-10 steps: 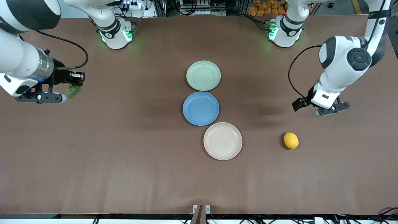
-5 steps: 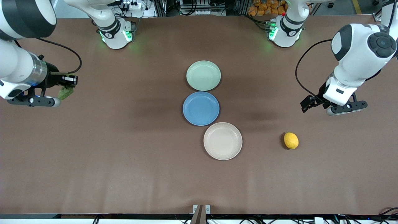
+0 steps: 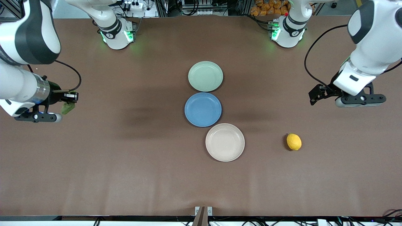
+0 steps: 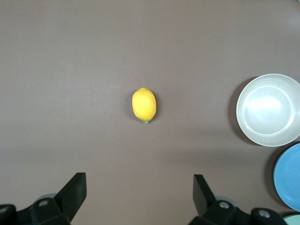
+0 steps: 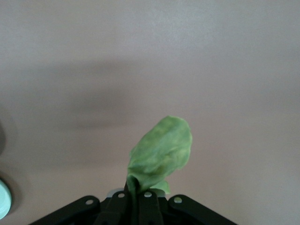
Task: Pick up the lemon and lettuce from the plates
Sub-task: 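Carry the lettuce away from the plates with the right gripper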
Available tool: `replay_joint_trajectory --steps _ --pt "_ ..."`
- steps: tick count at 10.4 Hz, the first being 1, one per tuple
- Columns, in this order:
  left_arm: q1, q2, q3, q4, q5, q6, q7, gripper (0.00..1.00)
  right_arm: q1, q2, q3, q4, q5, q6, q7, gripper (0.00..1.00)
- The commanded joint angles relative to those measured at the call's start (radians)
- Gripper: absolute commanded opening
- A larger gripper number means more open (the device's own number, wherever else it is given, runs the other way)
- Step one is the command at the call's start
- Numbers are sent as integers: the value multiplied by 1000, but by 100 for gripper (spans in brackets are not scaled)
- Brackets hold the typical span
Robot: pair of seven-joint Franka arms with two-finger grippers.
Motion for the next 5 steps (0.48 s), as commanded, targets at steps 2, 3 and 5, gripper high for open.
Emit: replay_joint_trajectory --steps 2,3,5 --pt "10 2 -3 149 0 -123 29 100 -23 -31 15 -168 -11 184 -14 0" --pt "1 4 -6 196 -2 -189 24 100 -29 -29 15 -204 -11 227 -14 0" --pt "2 2 -9 232 -37 -260 30 100 -52 -28 15 -312 -11 351 -16 0"
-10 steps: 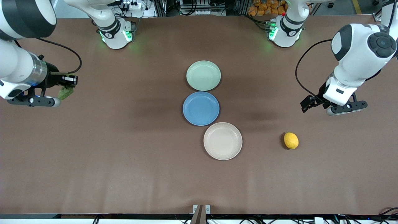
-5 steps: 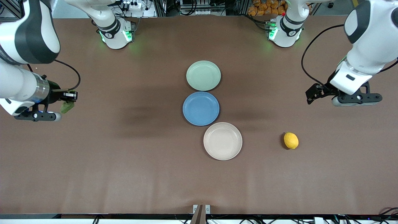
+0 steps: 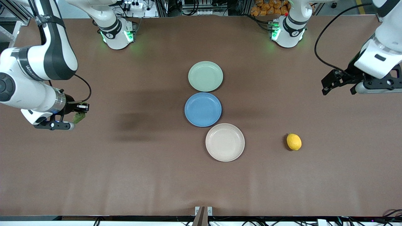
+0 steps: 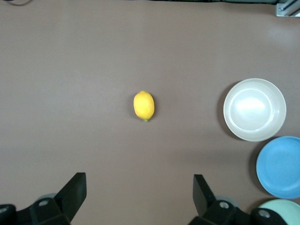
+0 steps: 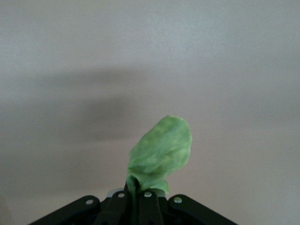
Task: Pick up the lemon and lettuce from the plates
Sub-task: 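Carry the lettuce away from the plates with the right gripper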
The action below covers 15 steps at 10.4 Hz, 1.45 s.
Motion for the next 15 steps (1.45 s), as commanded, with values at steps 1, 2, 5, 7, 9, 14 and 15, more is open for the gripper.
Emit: replay_joint_trajectory --steps 1,2,5,7,9,14,15 --pt "11 6 -3 40 -35 -63 36 100 -49 -25 15 -147 -11 144 -15 0" --pt "11 4 -4 40 -32 -66 38 100 -57 -18 15 -184 -11 190 -15 0" --pt "11 7 -3 73 -27 -94 38 100 -69 7 15 -288 -9 336 -13 0" --pt "11 9 5 94 -35 -134 38 100 -69 31 15 -340 -8 420 -12 0" --pt "11 9 -3 94 -33 -166 35 100 -71 89 15 -373 -6 511 2 0" --pt "13 16 2 94 -35 -171 38 100 -62 161 16 -348 5 517 47 100" --pt "11 18 4 94 -35 -171 38 100 -68 161 16 -319 5 482 37 100"
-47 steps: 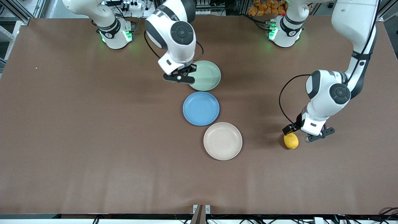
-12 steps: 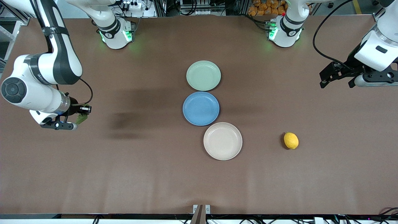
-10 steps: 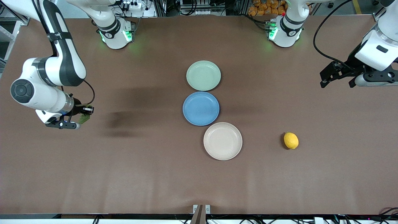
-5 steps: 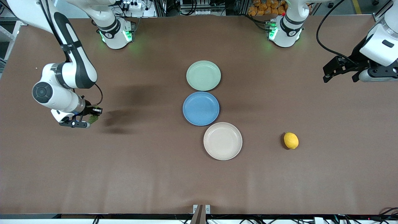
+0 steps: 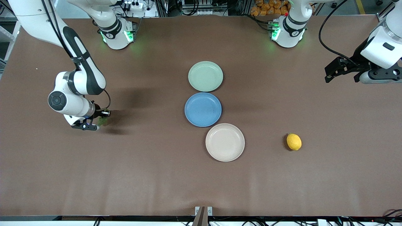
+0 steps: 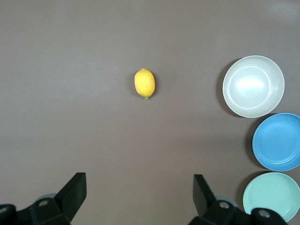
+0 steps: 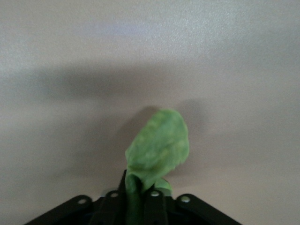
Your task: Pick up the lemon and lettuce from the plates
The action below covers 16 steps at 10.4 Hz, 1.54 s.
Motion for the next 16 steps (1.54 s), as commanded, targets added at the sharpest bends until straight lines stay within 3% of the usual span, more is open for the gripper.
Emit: replay_joint_trajectory --steps 1,4,13,16 --pt "8 9 3 26 -19 -24 30 100 -24 -2 14 112 3 -156 9 100" --pt "8 11 1 23 -21 -25 28 100 -33 26 13 349 2 -471 4 100" --pt "8 9 4 28 -8 -53 79 100 -23 15 17 741 3 -886 4 100" --pt "8 11 4 26 -8 -53 76 100 -21 -52 23 783 5 -974 3 100"
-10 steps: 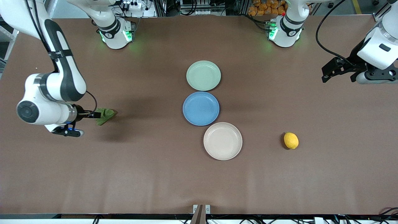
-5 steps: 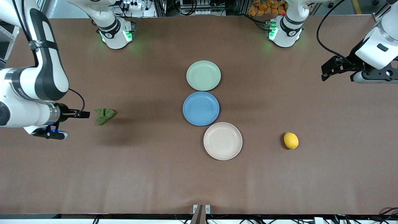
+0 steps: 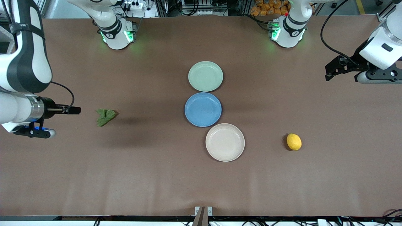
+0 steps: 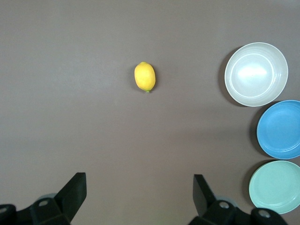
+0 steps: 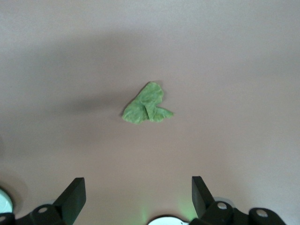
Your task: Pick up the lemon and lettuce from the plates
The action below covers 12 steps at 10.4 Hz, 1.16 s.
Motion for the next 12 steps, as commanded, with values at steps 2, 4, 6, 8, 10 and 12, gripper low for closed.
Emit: replay_joint_trajectory --steps 2,4,6,8,10,12 --pt "4 5 -7 21 -8 -21 14 100 -4 -107 14 16 5 -40 -5 100" --pt "5 5 -8 21 -8 -21 13 100 10 -167 15 17 5 -131 -2 100" --pt "7 6 -5 21 -10 -21 14 100 30 -201 27 17 5 -255 0 100" --pt "5 6 -5 21 -8 -21 14 100 30 -236 32 17 6 -257 0 100" --pt "5 6 -5 21 -8 -21 13 100 25 -268 24 -4 26 -188 -3 100" --pt "5 6 -5 21 -8 -21 13 100 24 -275 23 -27 26 -130 -3 100"
